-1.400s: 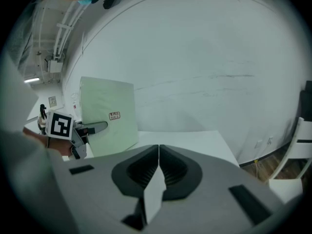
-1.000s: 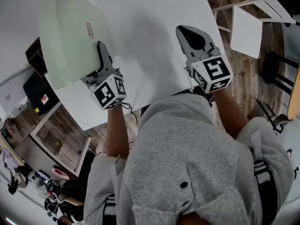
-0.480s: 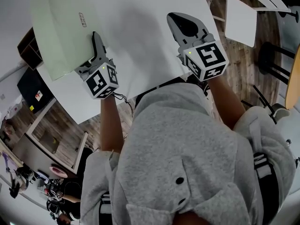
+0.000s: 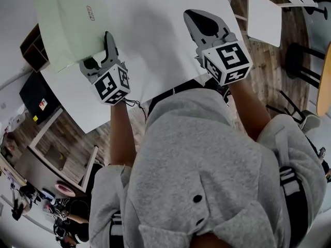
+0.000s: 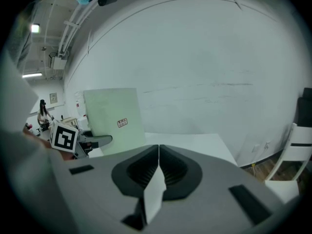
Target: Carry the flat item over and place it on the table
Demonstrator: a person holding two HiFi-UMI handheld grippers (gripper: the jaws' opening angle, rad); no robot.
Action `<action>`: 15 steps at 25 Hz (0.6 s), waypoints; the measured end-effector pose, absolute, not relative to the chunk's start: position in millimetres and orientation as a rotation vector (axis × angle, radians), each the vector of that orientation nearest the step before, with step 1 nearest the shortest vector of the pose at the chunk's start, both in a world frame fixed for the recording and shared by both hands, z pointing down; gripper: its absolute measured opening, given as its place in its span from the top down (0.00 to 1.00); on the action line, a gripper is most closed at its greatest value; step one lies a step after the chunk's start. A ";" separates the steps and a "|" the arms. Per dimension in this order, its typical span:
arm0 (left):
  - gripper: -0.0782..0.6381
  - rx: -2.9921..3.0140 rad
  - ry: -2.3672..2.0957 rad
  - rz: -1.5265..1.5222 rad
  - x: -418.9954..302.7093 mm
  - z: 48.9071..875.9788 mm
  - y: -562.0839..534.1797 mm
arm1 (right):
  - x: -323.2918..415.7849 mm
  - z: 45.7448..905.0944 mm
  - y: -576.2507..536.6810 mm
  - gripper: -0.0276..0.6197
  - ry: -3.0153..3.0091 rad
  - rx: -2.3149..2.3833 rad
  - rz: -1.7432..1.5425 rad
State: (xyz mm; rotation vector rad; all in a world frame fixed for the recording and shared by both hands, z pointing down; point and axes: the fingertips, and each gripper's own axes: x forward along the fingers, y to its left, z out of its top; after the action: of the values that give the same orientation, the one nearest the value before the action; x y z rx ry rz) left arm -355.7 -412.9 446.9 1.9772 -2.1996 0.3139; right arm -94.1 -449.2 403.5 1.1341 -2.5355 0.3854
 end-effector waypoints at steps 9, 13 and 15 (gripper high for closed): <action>0.43 2.020 -2.153 0.290 -353.8 441.0 -364.2 | -97.8 383.1 -403.8 0.92 -2.538 1.197 0.312; 0.43 2.048 -2.129 0.243 -354.6 433.9 -339.5 | -100.2 371.1 -374.4 0.92 -2.534 1.231 0.266; 0.43 2.064 -2.123 0.222 -355.0 428.5 -328.9 | -99.7 365.8 -358.6 0.92 -2.524 1.246 0.243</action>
State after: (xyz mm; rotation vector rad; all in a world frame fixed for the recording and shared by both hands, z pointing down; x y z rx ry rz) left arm -355.0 -328.9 428.5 2.0640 -2.1229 0.2216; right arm -99.7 -358.6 365.8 1.2457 -2.5236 0.2432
